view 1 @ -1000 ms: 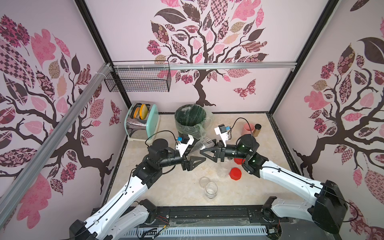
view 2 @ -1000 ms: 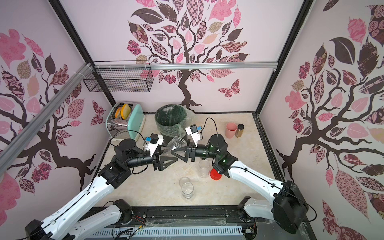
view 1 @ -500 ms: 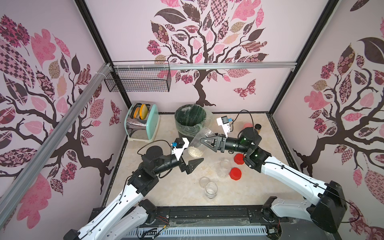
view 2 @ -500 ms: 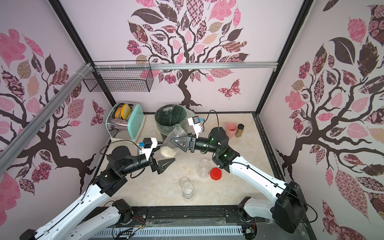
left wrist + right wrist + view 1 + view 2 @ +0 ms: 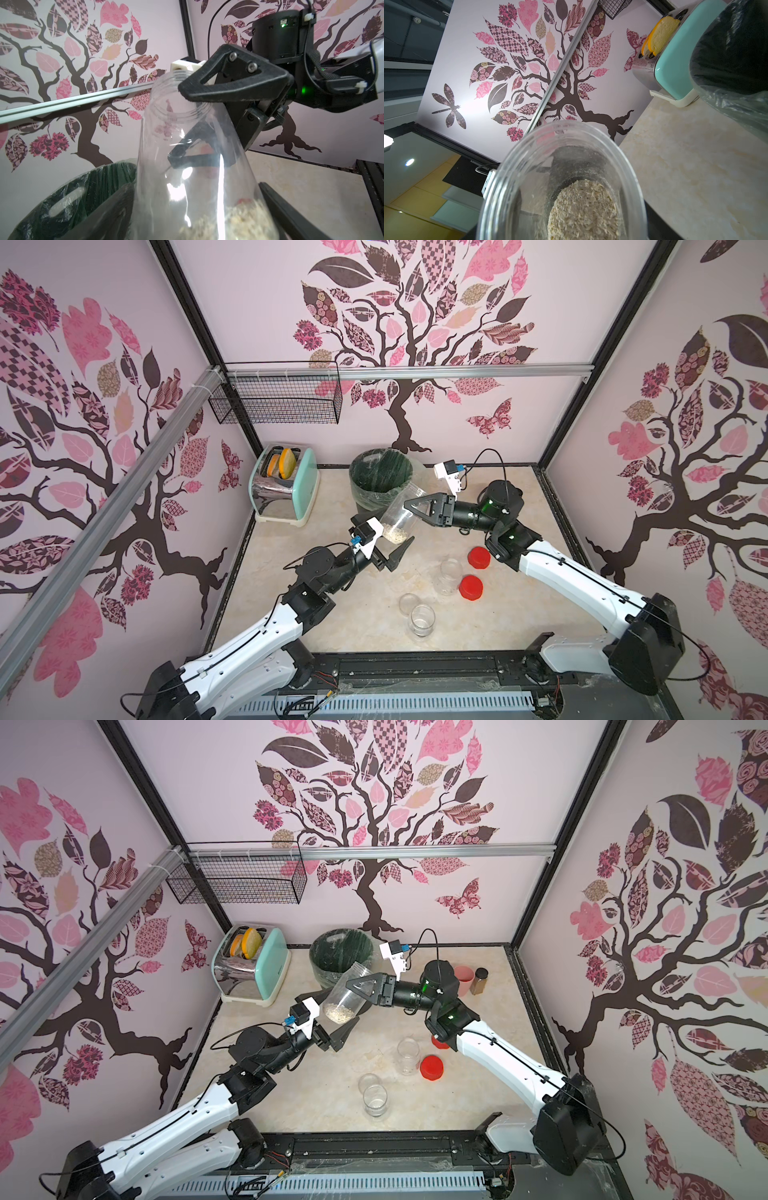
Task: Empty expired oatmeal from jars
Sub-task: Pour the expired oatmeal into the trash bin.
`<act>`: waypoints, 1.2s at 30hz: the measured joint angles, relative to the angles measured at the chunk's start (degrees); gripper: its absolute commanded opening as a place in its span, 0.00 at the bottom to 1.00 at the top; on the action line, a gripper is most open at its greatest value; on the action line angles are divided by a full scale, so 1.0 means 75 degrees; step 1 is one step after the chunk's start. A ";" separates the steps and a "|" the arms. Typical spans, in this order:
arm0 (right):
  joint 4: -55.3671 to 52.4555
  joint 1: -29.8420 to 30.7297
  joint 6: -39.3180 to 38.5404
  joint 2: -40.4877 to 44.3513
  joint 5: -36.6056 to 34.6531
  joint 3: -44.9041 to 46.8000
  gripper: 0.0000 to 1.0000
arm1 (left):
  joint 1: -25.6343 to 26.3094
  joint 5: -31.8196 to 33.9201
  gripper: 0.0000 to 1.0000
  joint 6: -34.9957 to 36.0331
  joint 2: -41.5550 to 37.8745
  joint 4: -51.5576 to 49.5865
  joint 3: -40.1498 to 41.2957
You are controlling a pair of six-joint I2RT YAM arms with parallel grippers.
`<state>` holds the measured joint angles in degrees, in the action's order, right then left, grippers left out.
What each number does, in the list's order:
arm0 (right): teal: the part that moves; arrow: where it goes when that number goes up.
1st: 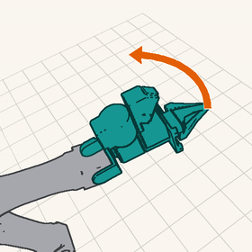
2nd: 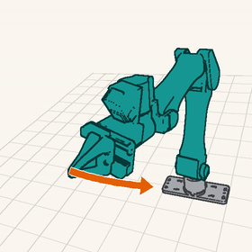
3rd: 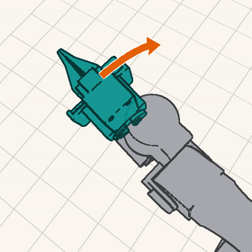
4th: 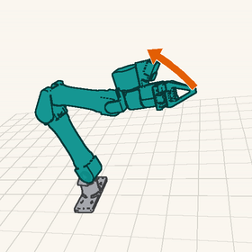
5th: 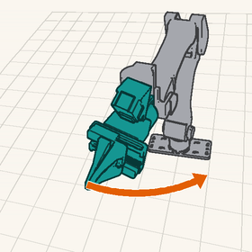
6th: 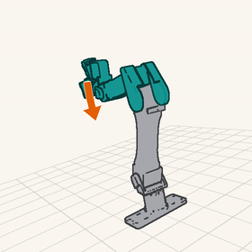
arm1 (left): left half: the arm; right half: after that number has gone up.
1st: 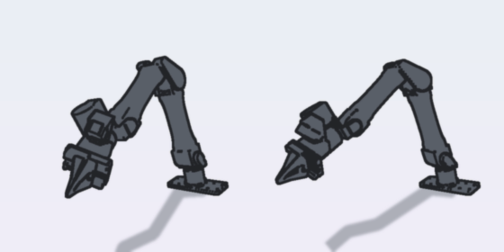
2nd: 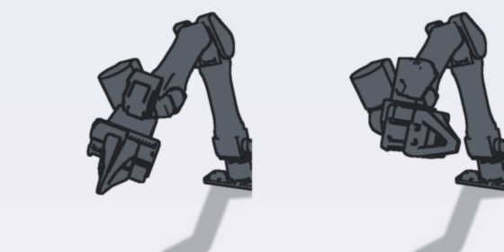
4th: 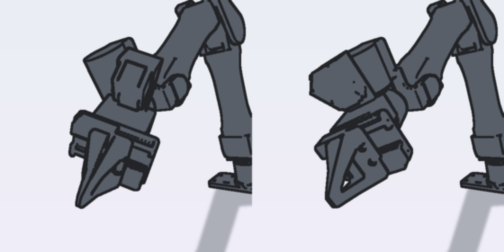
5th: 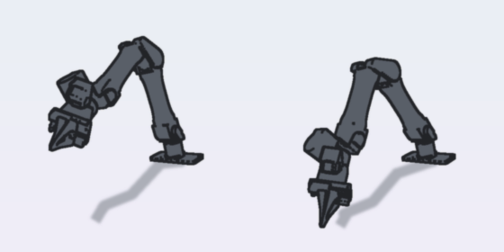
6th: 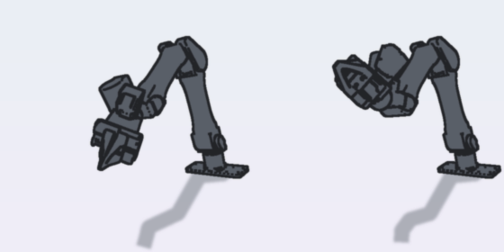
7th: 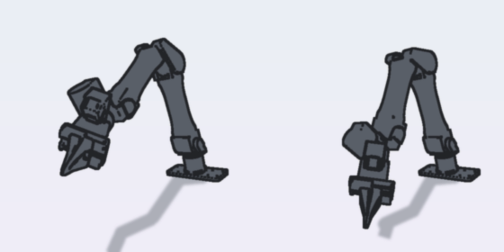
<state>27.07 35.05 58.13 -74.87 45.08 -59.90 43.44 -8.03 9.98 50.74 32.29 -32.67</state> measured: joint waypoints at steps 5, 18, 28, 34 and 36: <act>0.0029 0.0000 0.0143 -0.0052 0.0108 -0.0280 0.49 | 0.0023 -0.0023 0.84 0.0187 -0.0026 0.0420 -0.0032; 0.0256 0.0035 0.0481 -0.0248 0.0248 -0.0382 0.49 | 0.0023 0.0061 0.87 0.0274 -0.0055 0.0434 -0.0058; 0.0312 0.0111 0.0510 -0.0478 0.0315 -0.0481 0.49 | 0.0029 0.0274 0.88 0.0315 -0.0029 0.0431 -0.0058; 0.0318 0.0119 0.0507 -0.0542 0.0344 -0.0533 0.51 | 0.0029 0.0431 0.77 0.0341 -0.0006 0.0437 -0.0058; 0.0315 0.0119 0.0507 -0.0586 0.0364 -0.0580 0.53 | 0.0029 0.0493 0.72 0.0338 -0.0006 0.0437 -0.0058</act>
<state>29.43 35.94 61.93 -79.26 47.81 -64.25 43.66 -4.34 12.51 50.70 35.57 -33.10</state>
